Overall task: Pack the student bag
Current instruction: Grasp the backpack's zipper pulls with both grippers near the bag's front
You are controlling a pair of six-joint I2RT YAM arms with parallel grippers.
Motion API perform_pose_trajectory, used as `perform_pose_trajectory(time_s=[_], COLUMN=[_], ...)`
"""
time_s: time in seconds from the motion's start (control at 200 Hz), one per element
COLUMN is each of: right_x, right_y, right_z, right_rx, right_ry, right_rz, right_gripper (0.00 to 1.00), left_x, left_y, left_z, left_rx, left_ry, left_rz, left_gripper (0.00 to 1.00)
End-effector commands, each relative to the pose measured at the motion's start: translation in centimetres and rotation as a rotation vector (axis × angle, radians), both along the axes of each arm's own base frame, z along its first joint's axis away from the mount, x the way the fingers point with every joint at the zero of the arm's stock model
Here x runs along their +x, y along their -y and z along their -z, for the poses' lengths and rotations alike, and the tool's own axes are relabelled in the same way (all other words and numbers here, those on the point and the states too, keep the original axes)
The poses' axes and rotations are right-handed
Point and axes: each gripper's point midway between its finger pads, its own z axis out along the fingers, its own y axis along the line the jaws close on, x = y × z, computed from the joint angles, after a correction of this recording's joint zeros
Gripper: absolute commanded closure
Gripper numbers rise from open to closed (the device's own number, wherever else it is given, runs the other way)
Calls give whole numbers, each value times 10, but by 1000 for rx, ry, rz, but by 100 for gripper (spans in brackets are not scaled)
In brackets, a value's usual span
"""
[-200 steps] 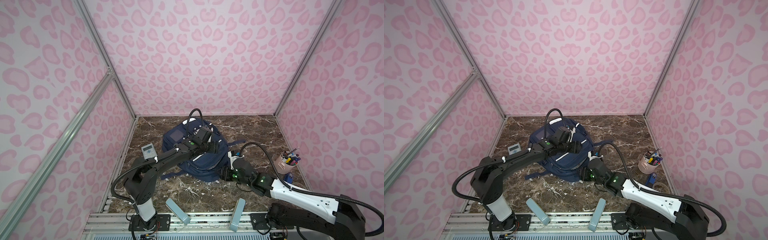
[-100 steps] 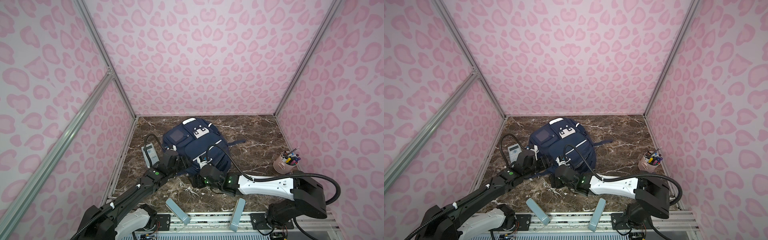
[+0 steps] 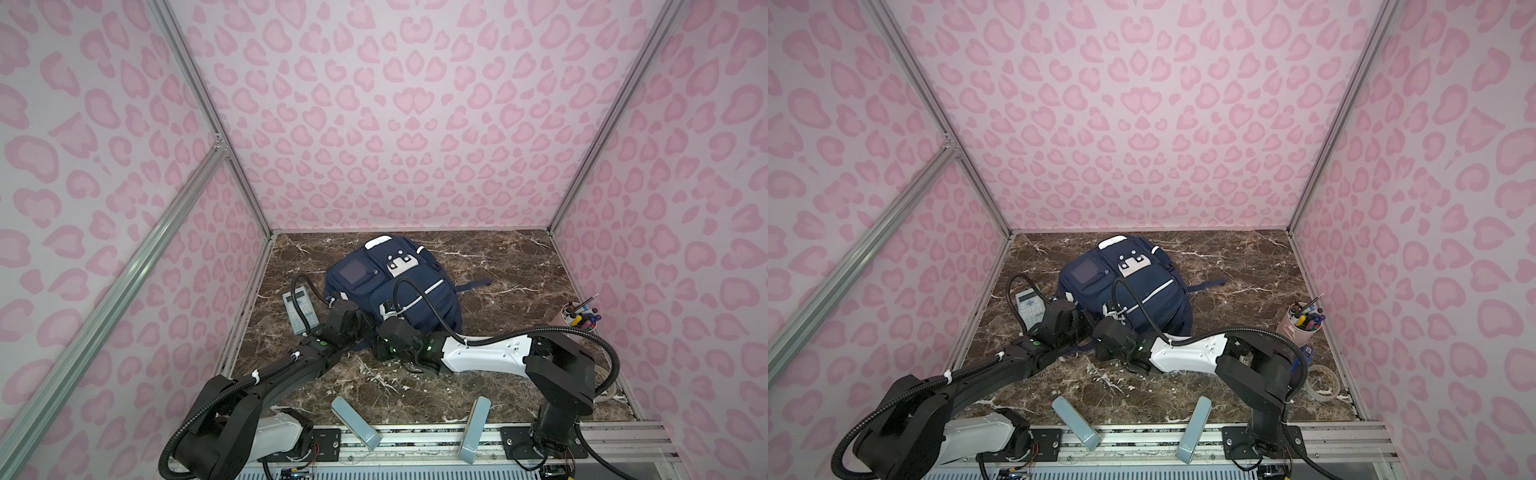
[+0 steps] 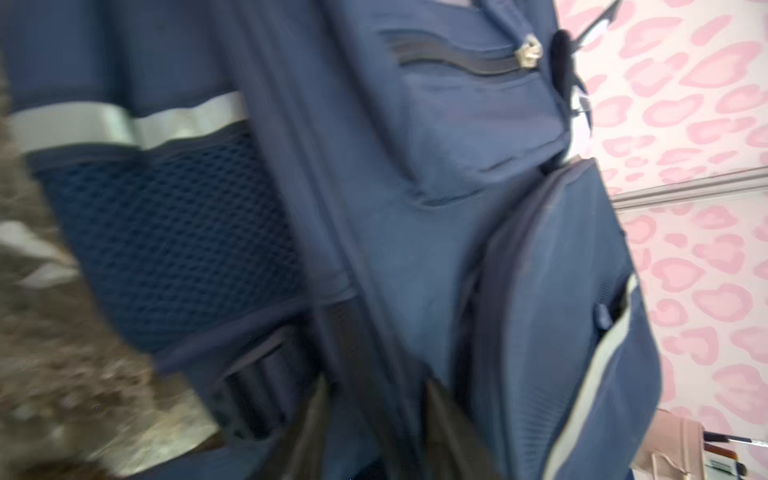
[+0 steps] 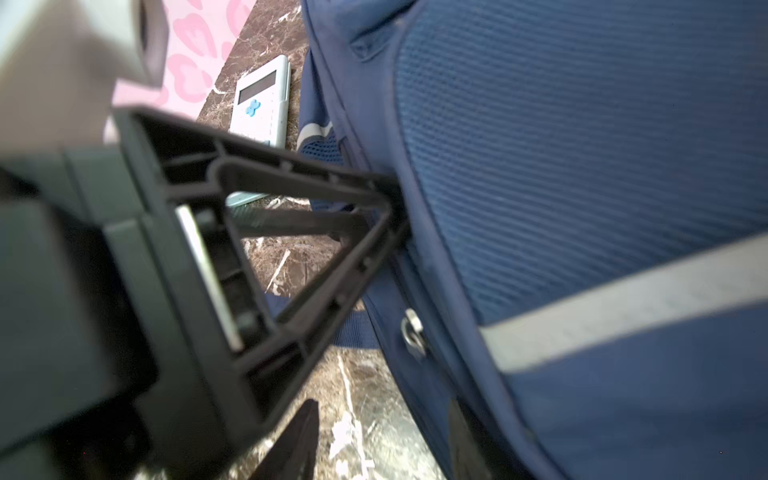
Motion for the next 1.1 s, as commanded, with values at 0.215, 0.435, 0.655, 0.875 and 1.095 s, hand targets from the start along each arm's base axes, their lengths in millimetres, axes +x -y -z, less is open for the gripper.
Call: perform_pose_trajectory(time_s=[0.215, 0.435, 0.655, 0.875, 1.095], right_x=[49, 44, 19, -6, -8], right_y=[7, 20, 52, 97, 165], right_z=[12, 5, 1, 16, 18], right_rx=[-142, -183, -257, -360, -429], right_ry=[115, 160, 122, 54, 14], right_rz=[83, 89, 25, -11, 32], right_gripper=[57, 100, 100, 100, 100], left_x=[2, 3, 11, 18, 16], left_y=[6, 7, 2, -8, -6], left_z=[-10, -11, -8, -4, 3], left_rx=[-13, 1, 34, 66, 56], left_ry=[25, 25, 26, 17, -4], left_rz=[34, 47, 35, 7, 15], left_gripper=[97, 97, 97, 97, 97])
